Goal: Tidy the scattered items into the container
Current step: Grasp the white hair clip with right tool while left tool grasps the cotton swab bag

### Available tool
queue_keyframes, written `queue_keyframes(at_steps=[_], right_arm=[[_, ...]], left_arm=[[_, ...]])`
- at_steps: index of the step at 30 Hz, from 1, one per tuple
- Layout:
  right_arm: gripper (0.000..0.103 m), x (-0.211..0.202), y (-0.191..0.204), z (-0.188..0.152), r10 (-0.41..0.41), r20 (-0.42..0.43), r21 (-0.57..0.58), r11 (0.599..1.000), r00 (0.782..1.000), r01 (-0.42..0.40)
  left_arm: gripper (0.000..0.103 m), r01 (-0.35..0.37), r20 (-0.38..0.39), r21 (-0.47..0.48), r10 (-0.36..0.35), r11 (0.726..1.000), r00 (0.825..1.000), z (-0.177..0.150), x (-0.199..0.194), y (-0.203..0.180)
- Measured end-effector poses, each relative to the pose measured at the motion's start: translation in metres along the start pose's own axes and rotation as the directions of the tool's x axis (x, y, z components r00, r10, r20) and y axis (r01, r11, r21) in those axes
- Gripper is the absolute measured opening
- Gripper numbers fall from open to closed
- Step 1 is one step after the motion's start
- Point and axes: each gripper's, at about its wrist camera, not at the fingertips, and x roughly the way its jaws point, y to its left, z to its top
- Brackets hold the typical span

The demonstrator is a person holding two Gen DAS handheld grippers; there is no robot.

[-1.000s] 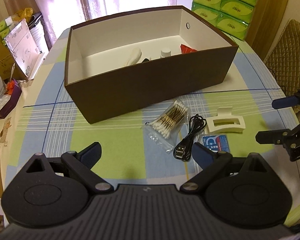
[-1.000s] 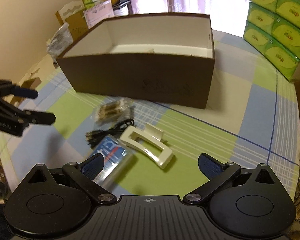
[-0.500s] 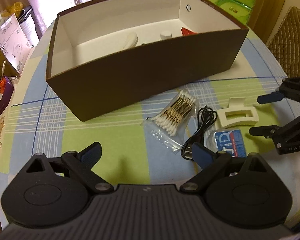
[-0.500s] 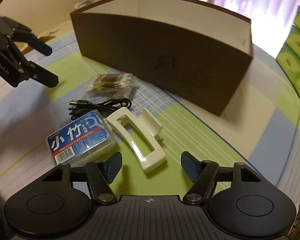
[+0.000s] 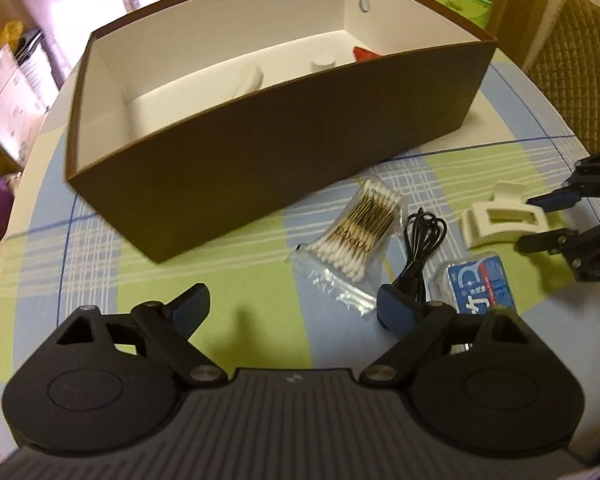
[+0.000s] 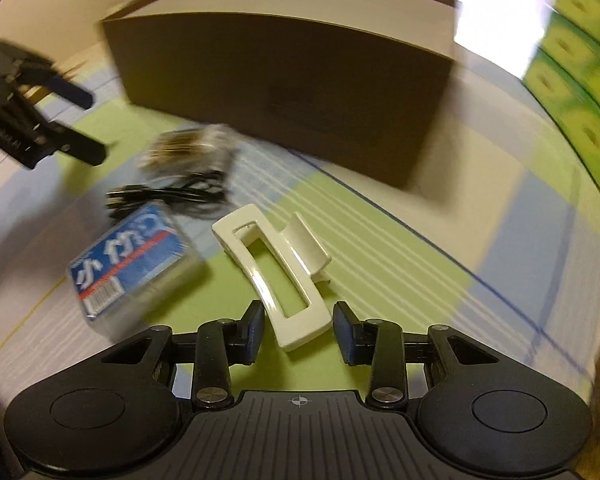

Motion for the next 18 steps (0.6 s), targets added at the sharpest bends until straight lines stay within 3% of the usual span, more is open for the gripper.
queue_keyframes(at_steps=[6,12,16,18], right_arm=[[0.04,-0.011,-0.025,-0.014,-0.039,-0.012,0.167,0.985,0.999,0.04],[0.04,-0.015,-0.029,-0.019,-0.049,-0.012,0.205,0.978,0.999,0.051],[0.04,-0.014,-0.027,-0.019,-0.046,-0.011,0.205,0.978,0.999,0.047],[0.04,-0.014,-0.024,-0.019,-0.043,-0.009,0.203,0.978,0.999,0.044]], left_arm=[[0.072,0.058,0.018,0.094,-0.06,0.994,0.998,0.011,0.019,-0.006],[0.056,0.131,0.029,0.168,-0.138,0.977,0.99,0.02,0.037,-0.015],[0.031,0.128,0.021,0.196,-0.135,0.972,0.991,0.023,0.049,-0.021],[0.028,0.114,0.023,0.173,-0.12,0.978,0.992,0.021,0.049,-0.019]])
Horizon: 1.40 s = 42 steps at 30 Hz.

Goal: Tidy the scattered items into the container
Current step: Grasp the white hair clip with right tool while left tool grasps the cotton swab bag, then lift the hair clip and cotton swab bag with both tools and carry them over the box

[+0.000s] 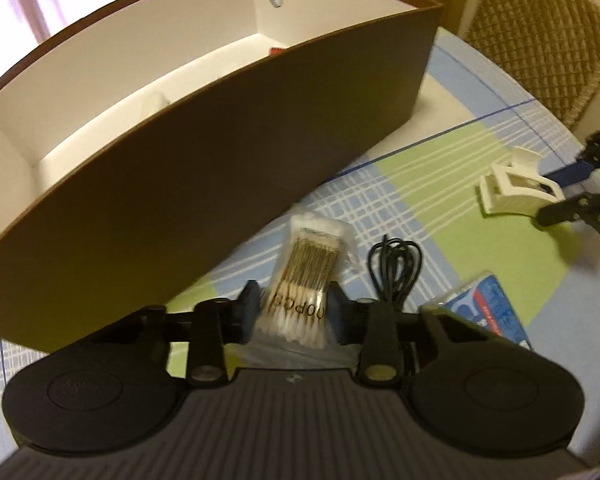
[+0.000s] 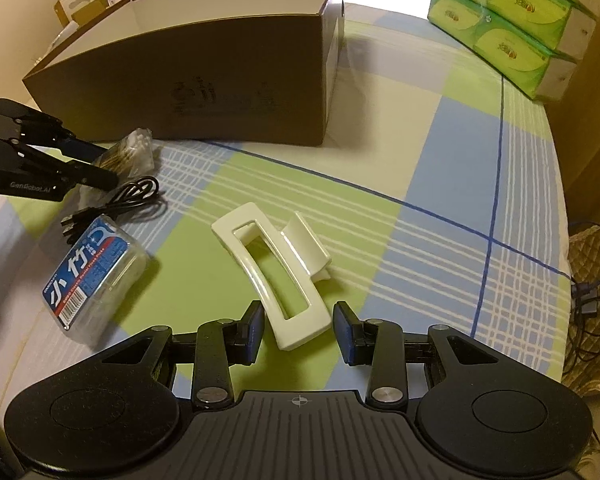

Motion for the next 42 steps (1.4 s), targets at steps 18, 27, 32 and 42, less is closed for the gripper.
queue_keyframes(at_steps=[18,27,32,42], right_arm=[[0.084,0.005,0.018,0.006,0.015,0.039,-0.094,0.996,0.999,-0.011],[0.06,0.022,0.037,0.018,0.008,0.02,-0.22,0.976,1.0,-0.003],[0.047,0.025,0.039,0.015,-0.006,0.013,-0.212,0.977,1.0,0.009],[0.047,0.01,0.036,0.013,0.012,0.011,-0.133,0.991,1.0,-0.01]], left_arm=[[0.047,-0.097,-0.141,-0.291,0.057,0.952,0.988,-0.056,-0.05,0.02],[0.038,-0.091,-0.132,-0.271,0.057,0.958,0.99,-0.042,-0.03,0.016],[0.025,-0.112,-0.134,-0.254,0.08,0.961,0.988,-0.05,-0.033,0.012],[0.02,-0.128,-0.118,-0.27,0.099,0.954,0.988,-0.051,-0.05,0.012]])
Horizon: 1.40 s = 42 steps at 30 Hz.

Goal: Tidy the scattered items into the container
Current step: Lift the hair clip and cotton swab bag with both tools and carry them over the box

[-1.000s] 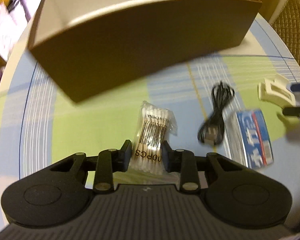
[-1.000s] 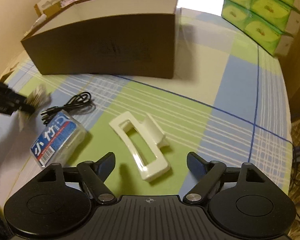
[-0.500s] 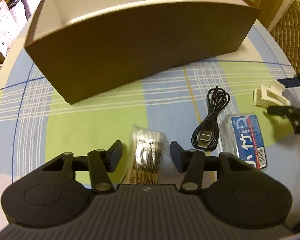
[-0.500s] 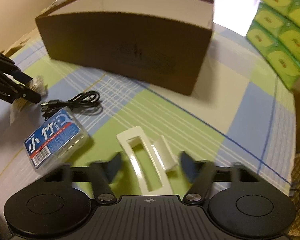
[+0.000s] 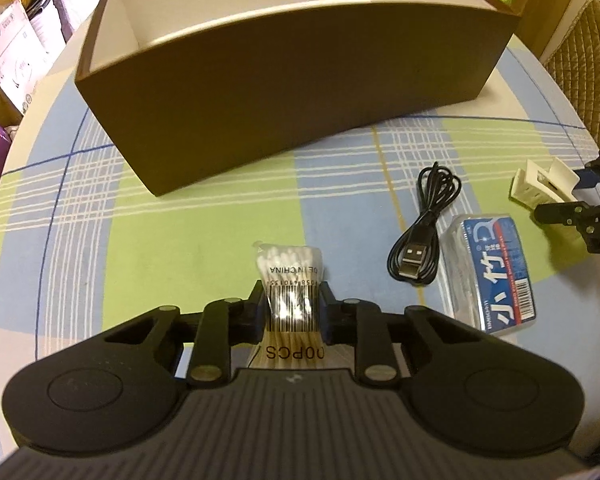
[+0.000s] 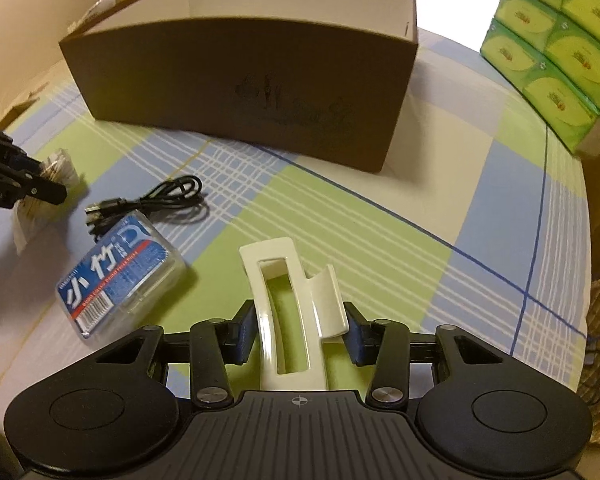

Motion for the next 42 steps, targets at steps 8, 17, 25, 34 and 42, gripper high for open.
queue_keyframes(at_steps=[8,17,25,34,42], right_arm=[[0.047,-0.022,-0.001,0.009,0.047,0.036,0.027,0.999,0.998,-0.048],[0.047,-0.04,0.008,0.03,0.097,0.094,-0.009,0.995,0.991,-0.096],[0.047,-0.054,0.018,0.06,0.154,0.156,-0.066,0.987,0.976,-0.145],[0.047,-0.062,0.017,0.109,0.173,0.238,-0.121,0.982,0.956,-0.148],[0.047,-0.056,0.013,0.147,0.166,0.281,-0.158,0.979,0.945,-0.125]], left_arm=[[0.02,-0.004,0.053,0.017,0.004,1.0,0.999,0.004,-0.024,-0.001],[0.02,0.0,0.121,0.017,-0.002,1.0,0.993,0.011,-0.053,0.001],[0.02,0.015,0.214,0.032,-0.021,0.999,0.977,0.031,-0.084,0.004],[0.02,0.009,0.301,0.065,-0.028,0.998,0.953,0.07,-0.103,0.013],[0.02,0.001,0.34,0.111,-0.039,0.994,0.94,0.111,-0.1,0.02]])
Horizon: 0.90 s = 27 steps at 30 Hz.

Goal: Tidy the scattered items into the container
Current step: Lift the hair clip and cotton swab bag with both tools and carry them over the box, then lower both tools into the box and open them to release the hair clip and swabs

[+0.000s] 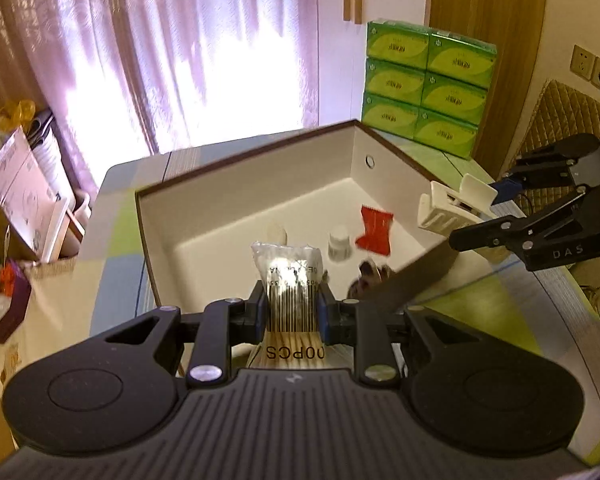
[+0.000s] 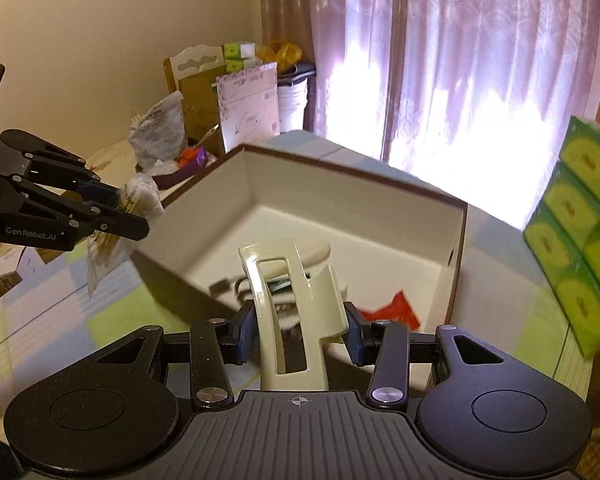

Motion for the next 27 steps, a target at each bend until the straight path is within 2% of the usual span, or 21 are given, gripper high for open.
queue_keyframes(at_steps=[13,27], right_arm=[[0.047,0.062,-0.041,0.054,-0.037,-0.003,-0.013,0.999,0.999,0.037],[0.047,0.138,-0.078,0.066,-0.056,-0.111,-0.023,0.998,0.992,0.053]], left_arm=[[0.02,0.013,-0.018,0.037,-0.012,0.999,1.0,0.058,0.071,0.031],[0.02,0.017,-0.084,0.0,-0.017,1.0,0.996,0.077,0.149,0.058]])
